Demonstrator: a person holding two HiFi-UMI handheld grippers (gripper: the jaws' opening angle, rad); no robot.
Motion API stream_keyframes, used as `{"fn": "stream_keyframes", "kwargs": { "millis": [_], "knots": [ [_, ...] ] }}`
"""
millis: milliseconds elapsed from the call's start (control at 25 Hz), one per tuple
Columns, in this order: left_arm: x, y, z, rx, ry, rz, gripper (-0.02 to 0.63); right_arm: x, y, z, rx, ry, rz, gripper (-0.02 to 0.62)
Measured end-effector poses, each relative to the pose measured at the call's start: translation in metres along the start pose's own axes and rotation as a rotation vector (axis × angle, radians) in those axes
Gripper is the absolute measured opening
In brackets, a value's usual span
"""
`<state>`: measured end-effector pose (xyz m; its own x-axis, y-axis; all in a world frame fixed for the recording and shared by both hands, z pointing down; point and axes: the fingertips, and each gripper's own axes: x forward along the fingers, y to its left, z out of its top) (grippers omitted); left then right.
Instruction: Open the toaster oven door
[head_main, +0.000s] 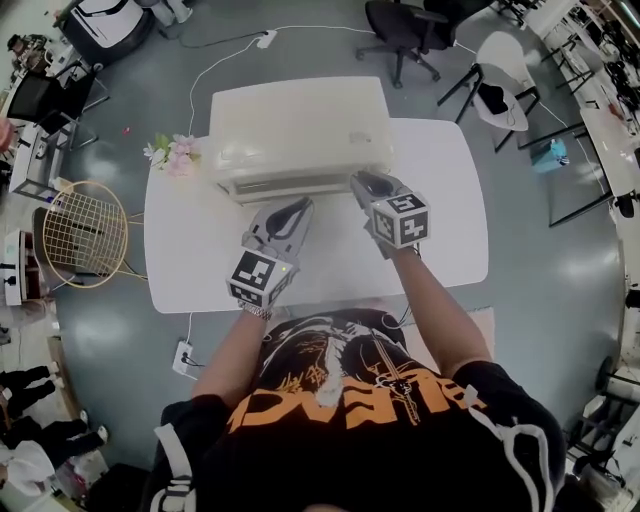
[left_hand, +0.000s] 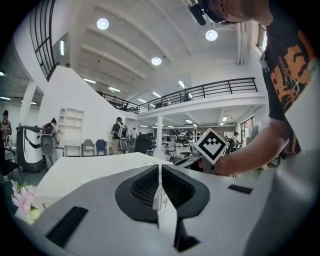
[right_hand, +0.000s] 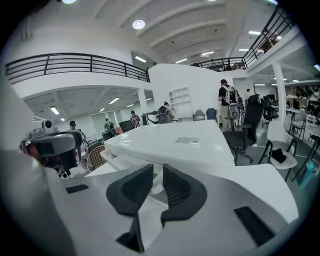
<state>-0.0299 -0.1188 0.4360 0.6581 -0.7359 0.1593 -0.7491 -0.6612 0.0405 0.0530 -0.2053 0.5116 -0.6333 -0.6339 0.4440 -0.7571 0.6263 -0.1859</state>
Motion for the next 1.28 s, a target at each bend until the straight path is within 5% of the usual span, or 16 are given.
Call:
{"fn": "stream_keyframes", "kwargs": {
  "millis": [240,440,920,1280],
  "knots": [
    [0.003,-0.009,-0.001,-0.007,0.001,-0.027,0.023,0.012,-0.009,-0.007,0.074,0.068,-0.007,0.091],
    [-0.001,-0.010,-0.003,-0.024,-0.003,-0.026,0.023,0.014,-0.011,-0.009,0.244,0.112,0.046,0.083],
    [-0.009,-0.016,-0.011,-0.039,0.000,-0.035,0.023,-0.008,0.012,-0.036,0.160,0.167,0.091,0.082],
    [-0.001,-0.036,-0.069,-0.076,0.117,-0.092,0.023,-0.029,0.033,-0.078,0.156,0.230,0.120,0.081]
  ]
}}
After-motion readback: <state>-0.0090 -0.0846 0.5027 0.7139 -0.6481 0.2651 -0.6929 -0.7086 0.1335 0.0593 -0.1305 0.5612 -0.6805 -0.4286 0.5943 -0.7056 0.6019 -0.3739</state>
